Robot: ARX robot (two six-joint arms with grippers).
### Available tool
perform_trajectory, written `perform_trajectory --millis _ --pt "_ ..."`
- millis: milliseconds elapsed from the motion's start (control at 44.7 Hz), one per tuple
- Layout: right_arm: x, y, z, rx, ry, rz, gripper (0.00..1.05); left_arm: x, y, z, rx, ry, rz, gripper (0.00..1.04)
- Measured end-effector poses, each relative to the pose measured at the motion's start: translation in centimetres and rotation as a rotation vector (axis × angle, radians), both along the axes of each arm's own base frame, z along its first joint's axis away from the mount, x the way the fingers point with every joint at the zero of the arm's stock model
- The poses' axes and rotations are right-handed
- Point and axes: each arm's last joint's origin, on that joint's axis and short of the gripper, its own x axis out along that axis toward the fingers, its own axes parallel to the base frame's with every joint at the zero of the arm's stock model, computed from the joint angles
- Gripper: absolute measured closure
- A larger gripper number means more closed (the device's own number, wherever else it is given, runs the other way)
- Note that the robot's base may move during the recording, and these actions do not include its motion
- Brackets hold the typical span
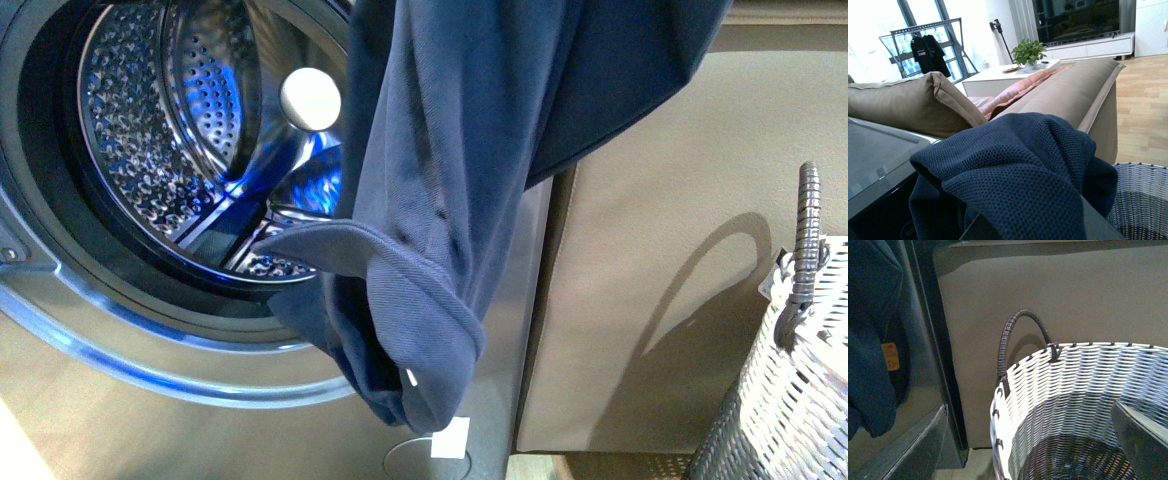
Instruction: Collect clothes from washing machine
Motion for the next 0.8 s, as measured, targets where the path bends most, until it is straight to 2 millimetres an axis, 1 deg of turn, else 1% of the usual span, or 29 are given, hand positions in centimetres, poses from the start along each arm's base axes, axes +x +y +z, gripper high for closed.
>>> perform_trajectory --millis 805 --pt "0.0 0.0 0.0 0.0 0.0 0.0 0.07 0.03 0.04 -0.01 0.001 0.001 0.002 0.94"
